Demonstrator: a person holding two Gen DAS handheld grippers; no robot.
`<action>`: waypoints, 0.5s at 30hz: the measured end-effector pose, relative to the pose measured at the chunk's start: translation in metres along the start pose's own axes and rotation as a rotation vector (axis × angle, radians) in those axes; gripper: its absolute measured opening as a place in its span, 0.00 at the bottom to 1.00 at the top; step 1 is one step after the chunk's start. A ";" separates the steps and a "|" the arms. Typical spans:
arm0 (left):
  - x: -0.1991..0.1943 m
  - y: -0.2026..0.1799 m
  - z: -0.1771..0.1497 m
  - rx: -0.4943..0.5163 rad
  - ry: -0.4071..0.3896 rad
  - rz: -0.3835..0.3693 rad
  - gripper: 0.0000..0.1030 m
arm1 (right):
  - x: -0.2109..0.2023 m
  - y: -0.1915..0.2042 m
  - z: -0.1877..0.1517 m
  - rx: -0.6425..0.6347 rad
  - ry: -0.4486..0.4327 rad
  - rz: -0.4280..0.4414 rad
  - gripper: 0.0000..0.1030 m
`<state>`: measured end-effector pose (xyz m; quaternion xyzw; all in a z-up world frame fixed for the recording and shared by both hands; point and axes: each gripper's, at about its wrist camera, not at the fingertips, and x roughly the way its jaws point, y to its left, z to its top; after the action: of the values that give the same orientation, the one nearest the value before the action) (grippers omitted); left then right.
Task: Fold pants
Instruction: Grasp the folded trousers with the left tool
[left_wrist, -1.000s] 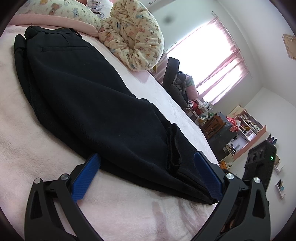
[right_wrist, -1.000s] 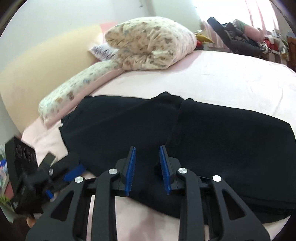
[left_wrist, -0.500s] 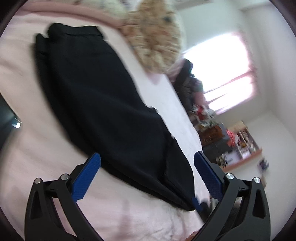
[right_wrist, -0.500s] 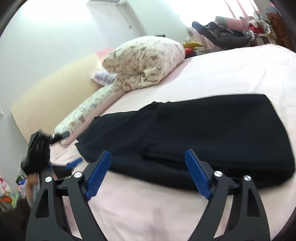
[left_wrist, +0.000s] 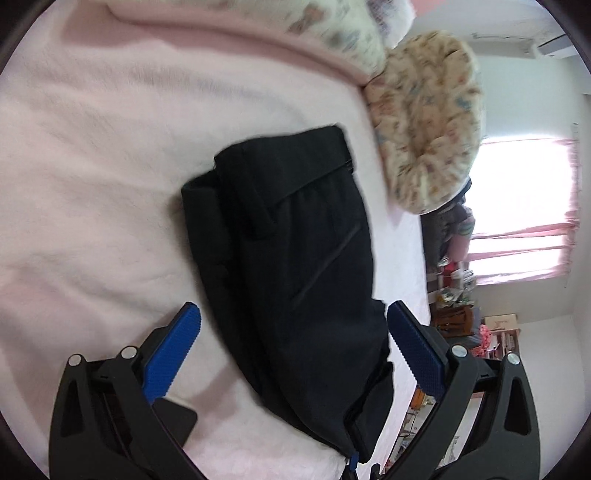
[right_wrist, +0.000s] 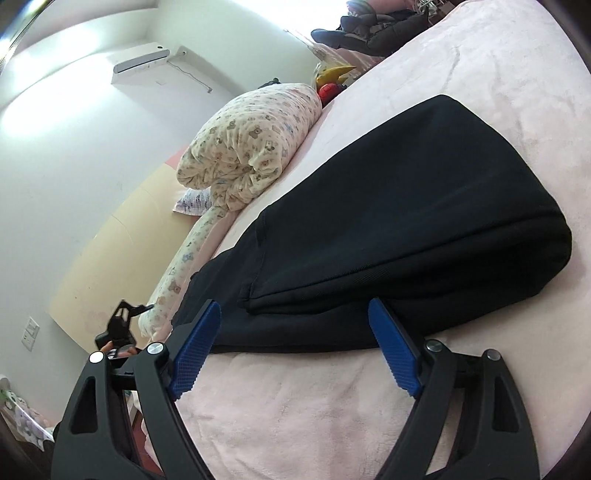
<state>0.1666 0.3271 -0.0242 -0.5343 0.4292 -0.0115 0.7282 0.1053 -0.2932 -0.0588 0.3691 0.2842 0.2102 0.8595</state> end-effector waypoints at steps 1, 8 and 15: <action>0.007 0.001 0.002 -0.003 0.011 0.009 0.98 | -0.001 0.000 -0.001 0.000 0.000 0.001 0.82; 0.018 0.011 0.009 0.013 -0.020 -0.061 0.98 | -0.001 -0.007 -0.001 0.007 0.009 0.026 0.83; 0.027 0.006 0.013 0.029 -0.082 -0.120 0.97 | -0.001 -0.010 0.001 0.010 0.020 0.045 0.83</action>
<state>0.1889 0.3271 -0.0448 -0.5484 0.3659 -0.0395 0.7509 0.1067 -0.3004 -0.0655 0.3775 0.2854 0.2319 0.8498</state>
